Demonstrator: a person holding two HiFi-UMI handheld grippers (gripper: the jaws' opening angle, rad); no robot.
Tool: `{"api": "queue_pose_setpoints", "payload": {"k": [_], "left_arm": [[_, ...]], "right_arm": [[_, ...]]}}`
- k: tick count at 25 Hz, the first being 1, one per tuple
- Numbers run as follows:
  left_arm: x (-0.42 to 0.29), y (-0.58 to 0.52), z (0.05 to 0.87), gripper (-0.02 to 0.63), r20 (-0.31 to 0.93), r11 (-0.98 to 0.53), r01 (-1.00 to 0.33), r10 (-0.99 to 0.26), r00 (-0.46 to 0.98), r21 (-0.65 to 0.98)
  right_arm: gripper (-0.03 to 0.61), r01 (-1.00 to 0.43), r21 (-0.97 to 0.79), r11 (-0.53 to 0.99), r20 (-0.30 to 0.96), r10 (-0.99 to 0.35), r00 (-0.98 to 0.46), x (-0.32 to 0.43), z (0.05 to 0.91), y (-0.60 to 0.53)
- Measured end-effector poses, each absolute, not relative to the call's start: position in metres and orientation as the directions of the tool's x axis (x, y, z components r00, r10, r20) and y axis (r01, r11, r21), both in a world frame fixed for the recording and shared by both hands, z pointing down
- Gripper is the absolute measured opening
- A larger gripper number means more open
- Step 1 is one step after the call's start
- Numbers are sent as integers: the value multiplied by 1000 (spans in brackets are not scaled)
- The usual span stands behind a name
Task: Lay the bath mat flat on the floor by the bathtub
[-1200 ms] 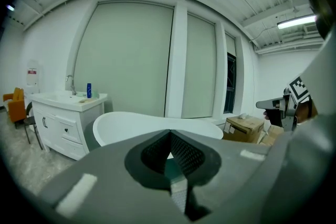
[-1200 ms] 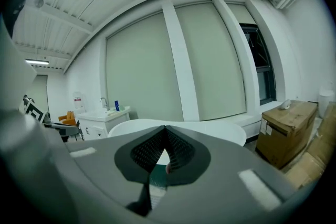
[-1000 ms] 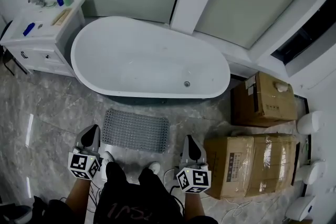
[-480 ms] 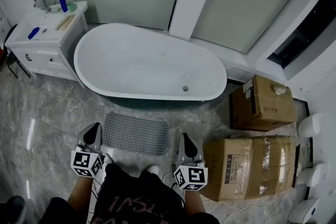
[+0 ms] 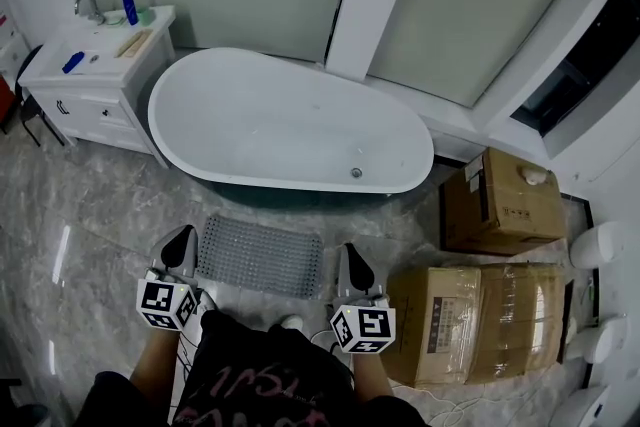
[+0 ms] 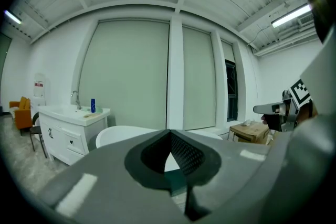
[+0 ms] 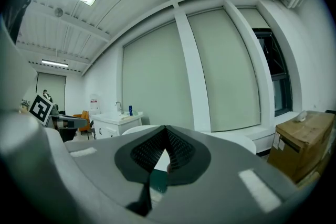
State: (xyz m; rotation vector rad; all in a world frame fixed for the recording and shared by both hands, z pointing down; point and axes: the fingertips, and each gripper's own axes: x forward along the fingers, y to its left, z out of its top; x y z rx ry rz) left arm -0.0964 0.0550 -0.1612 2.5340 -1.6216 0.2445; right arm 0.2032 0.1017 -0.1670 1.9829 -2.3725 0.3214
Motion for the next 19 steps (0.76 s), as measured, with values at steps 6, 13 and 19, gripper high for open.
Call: {"api": "queue_pose_setpoints", "payload": {"k": [6,13,19], "left_arm": [[-98,56,-172,2,184,-426,-905,-888,421,17],[-87,58,-179,2,177,-458,-889,-877,448,-18],[-86,62,-177,2,165,-443,-896,-884,437,-3]], "right_arm": [[20,-973,-105,204,139,-966,-218,197,-179,106],[20,-976,-122,181,125,-973,-196,208,-183,108],[20,-976,-127,177,122,-974,-193,211,-182,113]]}}
